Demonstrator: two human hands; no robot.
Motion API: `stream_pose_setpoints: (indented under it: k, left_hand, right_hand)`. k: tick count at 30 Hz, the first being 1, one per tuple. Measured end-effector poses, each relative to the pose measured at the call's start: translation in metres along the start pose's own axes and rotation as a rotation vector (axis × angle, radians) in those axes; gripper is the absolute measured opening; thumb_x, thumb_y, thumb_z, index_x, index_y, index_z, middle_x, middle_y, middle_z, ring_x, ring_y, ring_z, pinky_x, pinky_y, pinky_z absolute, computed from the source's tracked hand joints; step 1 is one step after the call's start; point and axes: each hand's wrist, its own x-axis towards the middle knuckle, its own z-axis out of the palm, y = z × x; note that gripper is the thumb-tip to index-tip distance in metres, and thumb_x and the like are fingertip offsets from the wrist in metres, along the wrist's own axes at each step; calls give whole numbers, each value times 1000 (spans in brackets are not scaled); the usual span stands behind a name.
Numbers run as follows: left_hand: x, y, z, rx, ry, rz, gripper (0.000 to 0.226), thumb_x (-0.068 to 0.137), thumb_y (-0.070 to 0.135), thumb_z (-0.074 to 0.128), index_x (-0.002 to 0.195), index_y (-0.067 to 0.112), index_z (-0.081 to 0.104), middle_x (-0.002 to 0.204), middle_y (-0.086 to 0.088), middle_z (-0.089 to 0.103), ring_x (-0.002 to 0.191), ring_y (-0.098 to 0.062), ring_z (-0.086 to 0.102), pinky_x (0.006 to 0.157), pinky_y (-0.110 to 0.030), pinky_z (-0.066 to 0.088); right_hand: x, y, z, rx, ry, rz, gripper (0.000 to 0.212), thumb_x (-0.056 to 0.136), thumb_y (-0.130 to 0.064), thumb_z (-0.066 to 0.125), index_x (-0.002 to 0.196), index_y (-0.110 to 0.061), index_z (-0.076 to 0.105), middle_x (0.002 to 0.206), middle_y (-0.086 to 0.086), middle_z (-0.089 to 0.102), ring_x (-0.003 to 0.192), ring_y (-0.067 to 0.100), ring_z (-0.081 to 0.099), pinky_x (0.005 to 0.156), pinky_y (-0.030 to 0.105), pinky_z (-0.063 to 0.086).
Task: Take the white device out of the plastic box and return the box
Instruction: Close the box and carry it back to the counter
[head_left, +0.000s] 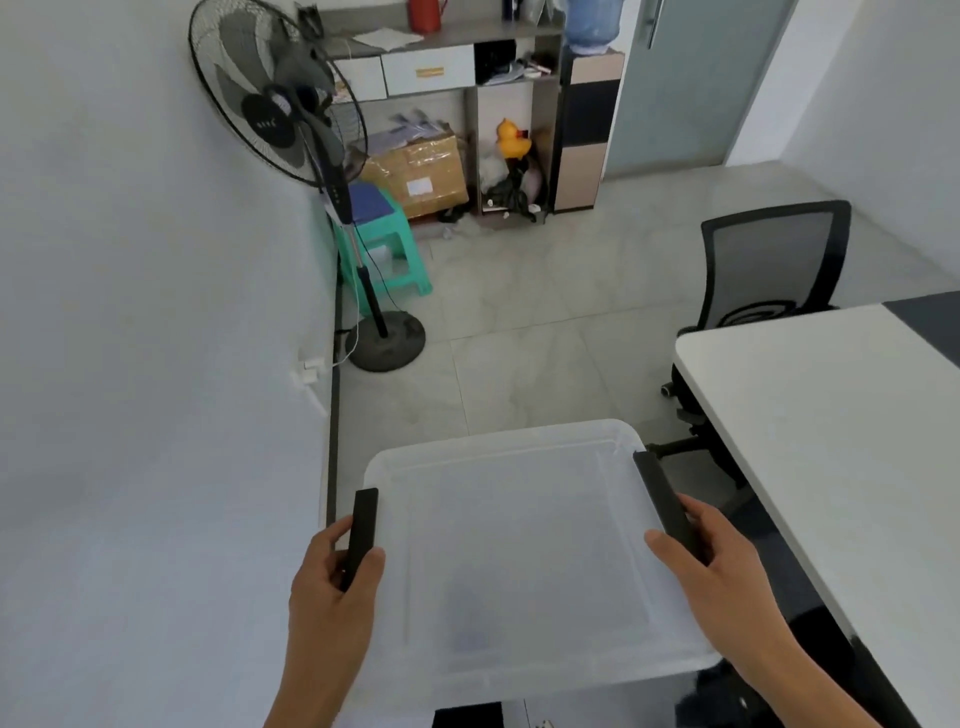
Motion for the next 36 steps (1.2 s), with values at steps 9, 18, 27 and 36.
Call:
stream_pose_setpoints:
  k: [9,18,27,36]
  left_hand:
    - [223,108,51,47,-118,84,35,87,15,59,121,22,54,82,-13,65,66,-24,57,58,-29,44]
    - [395,189,159,48,-202,75,33,87,14,59,119,23,56,84,-12,66,76,-35,62,61,-31,48]
    - [548,276,254,34,-93,36,43,87,12,60,129,16,51,96,-8,66,82,-22,62,66,-27,47]
    - [723,341,308,-71,-9,-2,40,87,3,59,125,11,53,103,-7,60,84,-10,59,72,-23,43]
  right_hand:
    - [175,-106,45,95,118,34,49,87,-19,65,133,-20,49,99,-14,63,90,8,63,68,27,47]
    - [359,-162,45,120,183,94,44,88,-14,63,131,-16,52,94,-11,63,83,5,60,61,21,42]
    - [584,-248,36,26,80,39,46,88,-20,63,132,-19,50,90,-8,64,79,10,61,62,25,45]
    - [773,-335,88,9,19,-2,41,87,-16,64,127,-18,54,91,11,66,70,24,58,58,28,44]
